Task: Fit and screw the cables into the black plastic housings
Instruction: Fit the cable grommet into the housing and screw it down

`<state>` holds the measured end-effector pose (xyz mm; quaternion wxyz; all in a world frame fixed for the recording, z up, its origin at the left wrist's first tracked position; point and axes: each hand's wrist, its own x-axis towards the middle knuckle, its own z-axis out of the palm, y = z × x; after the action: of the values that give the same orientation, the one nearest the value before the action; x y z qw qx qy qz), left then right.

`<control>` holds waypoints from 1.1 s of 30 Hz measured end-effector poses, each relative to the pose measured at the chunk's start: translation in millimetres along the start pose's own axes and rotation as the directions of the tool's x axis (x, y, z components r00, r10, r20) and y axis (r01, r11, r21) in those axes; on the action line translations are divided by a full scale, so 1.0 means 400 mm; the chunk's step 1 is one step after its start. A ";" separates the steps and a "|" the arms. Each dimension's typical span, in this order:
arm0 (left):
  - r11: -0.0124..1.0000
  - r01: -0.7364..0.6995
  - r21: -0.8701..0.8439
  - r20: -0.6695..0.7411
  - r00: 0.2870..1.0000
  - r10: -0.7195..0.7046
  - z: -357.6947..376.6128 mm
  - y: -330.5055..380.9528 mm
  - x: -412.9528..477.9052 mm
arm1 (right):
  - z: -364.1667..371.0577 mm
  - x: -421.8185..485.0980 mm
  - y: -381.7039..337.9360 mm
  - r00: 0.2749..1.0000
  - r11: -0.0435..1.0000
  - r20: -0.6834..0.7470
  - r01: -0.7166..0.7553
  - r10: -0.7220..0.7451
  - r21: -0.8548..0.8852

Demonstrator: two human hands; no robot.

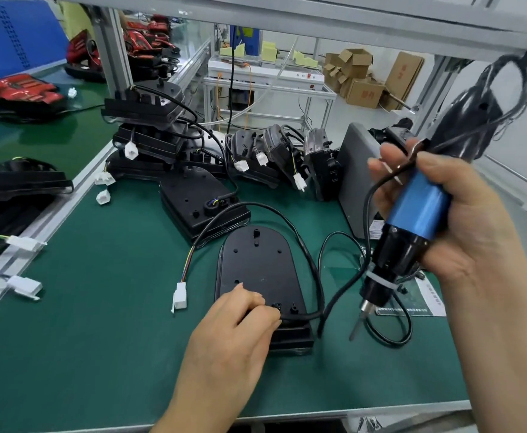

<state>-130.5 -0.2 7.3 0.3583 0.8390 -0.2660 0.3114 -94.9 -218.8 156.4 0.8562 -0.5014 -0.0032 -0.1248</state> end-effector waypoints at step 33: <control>0.999 0.024 0.043 0.025 0.999 -0.025 -0.004 0.005 0.000 | 0.157 0.011 0.103 0.986 0.982 0.035 0.165 -0.163 -0.088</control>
<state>-132.5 -0.3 9.2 0.3406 0.8535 -0.2536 0.3021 -74.2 -146.5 152.8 0.8193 -0.5393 -0.0507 -0.1881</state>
